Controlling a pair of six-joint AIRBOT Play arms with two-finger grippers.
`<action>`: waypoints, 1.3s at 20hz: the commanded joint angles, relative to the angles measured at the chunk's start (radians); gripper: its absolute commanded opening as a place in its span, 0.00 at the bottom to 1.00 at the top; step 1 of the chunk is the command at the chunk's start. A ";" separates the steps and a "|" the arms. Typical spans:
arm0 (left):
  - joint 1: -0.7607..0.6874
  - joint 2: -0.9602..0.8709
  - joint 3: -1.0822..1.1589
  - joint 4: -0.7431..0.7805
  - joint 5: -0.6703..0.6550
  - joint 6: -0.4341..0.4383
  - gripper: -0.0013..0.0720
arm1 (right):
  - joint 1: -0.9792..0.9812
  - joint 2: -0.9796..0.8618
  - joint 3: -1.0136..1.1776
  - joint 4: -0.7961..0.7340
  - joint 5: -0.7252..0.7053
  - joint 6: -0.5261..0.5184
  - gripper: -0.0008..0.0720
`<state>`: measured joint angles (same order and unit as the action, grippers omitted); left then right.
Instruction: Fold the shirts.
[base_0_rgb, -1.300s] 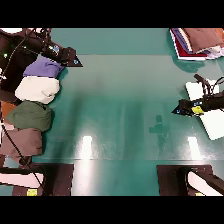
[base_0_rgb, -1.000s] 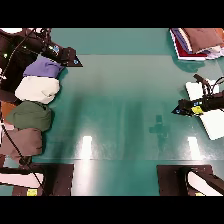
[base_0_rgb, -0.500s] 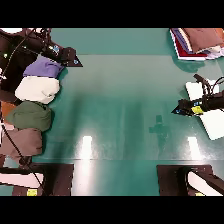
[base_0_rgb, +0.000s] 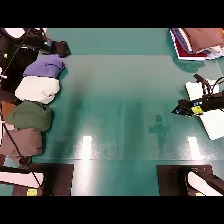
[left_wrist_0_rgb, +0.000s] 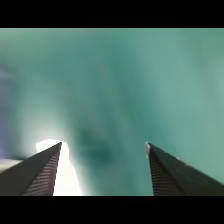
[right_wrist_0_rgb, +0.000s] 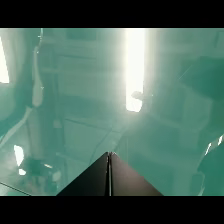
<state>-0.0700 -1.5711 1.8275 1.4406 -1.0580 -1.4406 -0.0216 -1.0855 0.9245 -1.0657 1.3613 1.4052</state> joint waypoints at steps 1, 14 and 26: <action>0.086 -0.073 0.001 0.254 0.167 -0.109 0.87 | 0.001 0.000 0.000 0.001 0.001 0.000 0.04; 0.225 -0.356 0.001 0.166 0.306 -0.150 0.44 | 0.001 0.000 0.000 0.001 0.008 0.001 0.04; 0.067 0.104 0.221 0.137 0.063 -0.093 0.05 | 0.001 0.000 0.435 -0.001 -0.090 0.000 0.04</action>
<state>0.0582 -1.6257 2.0136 1.5814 -0.9501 -1.5532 -0.0216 -1.0855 1.2152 -1.0657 1.3304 1.4059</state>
